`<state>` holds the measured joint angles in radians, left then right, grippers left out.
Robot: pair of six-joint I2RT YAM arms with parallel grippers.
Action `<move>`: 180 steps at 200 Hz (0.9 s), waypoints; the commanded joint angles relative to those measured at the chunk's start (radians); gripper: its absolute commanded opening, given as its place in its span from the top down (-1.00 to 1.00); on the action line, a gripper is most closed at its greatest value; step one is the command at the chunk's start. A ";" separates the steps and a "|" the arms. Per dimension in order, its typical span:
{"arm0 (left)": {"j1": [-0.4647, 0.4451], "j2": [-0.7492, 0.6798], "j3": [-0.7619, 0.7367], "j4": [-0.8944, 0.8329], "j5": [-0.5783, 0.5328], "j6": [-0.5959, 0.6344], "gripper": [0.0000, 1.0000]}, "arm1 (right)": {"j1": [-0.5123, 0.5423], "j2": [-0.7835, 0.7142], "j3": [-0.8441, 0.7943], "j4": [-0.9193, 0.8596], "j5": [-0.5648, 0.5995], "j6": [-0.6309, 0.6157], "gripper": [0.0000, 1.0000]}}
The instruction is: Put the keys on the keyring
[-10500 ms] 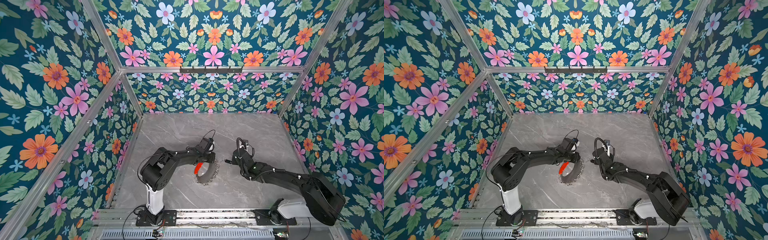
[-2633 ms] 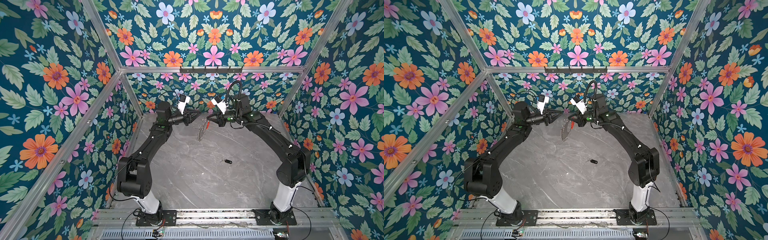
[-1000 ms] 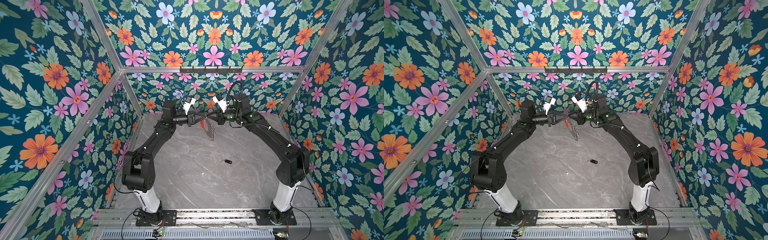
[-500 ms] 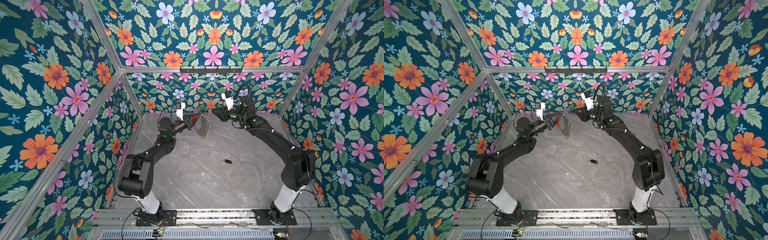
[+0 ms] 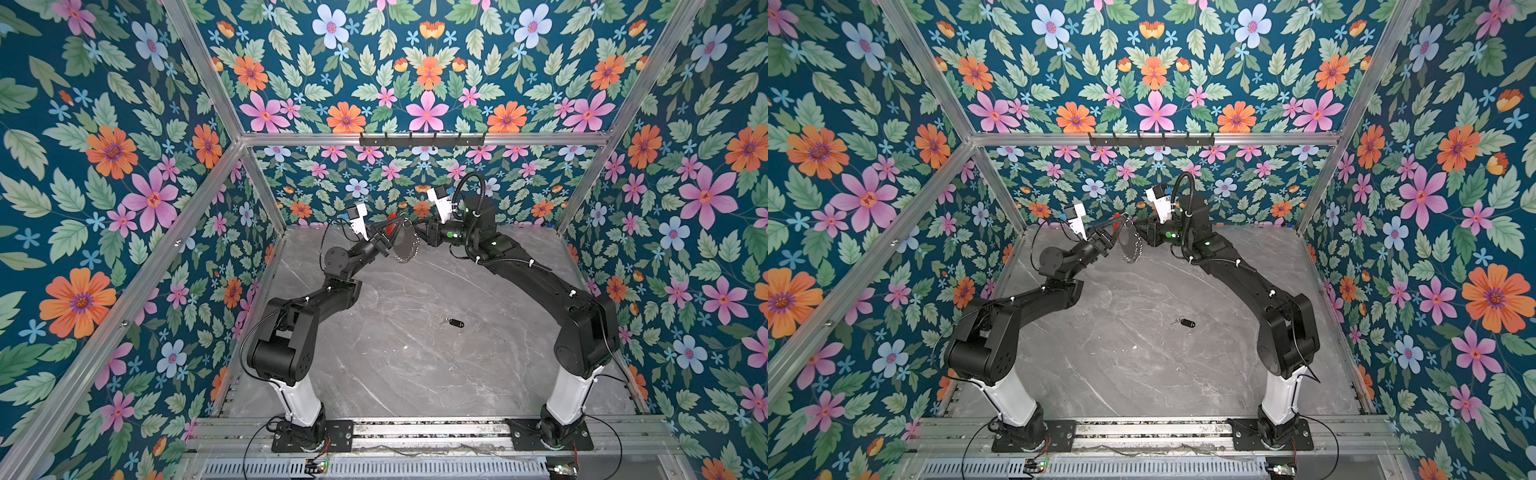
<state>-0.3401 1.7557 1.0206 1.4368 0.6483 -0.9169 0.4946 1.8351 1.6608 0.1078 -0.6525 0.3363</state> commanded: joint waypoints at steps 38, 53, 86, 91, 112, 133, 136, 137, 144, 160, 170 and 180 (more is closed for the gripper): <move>-0.023 0.029 0.019 0.088 -0.047 -0.013 1.00 | 0.027 0.008 0.021 0.030 0.008 0.011 0.67; -0.025 0.034 0.021 0.095 -0.046 -0.025 1.00 | 0.027 0.004 0.022 0.011 0.031 0.003 0.68; -0.025 0.036 0.027 0.103 -0.022 -0.049 1.00 | 0.013 -0.024 0.019 -0.075 0.129 -0.054 0.68; -0.024 0.037 0.032 0.103 -0.012 -0.054 1.00 | 0.005 -0.028 0.019 -0.083 0.130 -0.056 0.68; -0.023 0.043 0.043 0.106 0.024 -0.080 1.00 | -0.040 -0.050 0.010 -0.082 0.107 -0.037 0.68; -0.023 0.049 0.054 0.109 0.054 -0.101 1.00 | -0.078 -0.071 -0.004 -0.038 0.029 -0.012 0.68; -0.023 0.050 0.056 0.110 0.058 -0.104 1.00 | -0.080 -0.071 -0.004 -0.031 0.013 -0.010 0.68; -0.023 0.050 0.056 0.111 0.060 -0.105 1.00 | -0.082 -0.072 -0.004 -0.030 0.008 -0.010 0.68; -0.023 0.054 0.058 0.114 0.067 -0.111 1.00 | -0.085 -0.074 -0.003 -0.015 -0.029 -0.006 0.68; -0.023 0.057 0.063 0.121 0.078 -0.124 1.00 | -0.087 -0.075 -0.003 0.028 -0.105 0.010 0.68; -0.023 0.059 0.066 0.122 0.083 -0.130 1.00 | -0.087 -0.069 -0.001 0.066 -0.160 0.041 0.69; -0.023 0.060 0.069 0.122 0.088 -0.133 1.00 | -0.086 -0.061 -0.001 0.102 -0.203 0.075 0.70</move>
<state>-0.3634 1.8149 1.0790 1.4906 0.7059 -1.0225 0.4095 1.7695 1.6558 0.0799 -0.6956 0.3374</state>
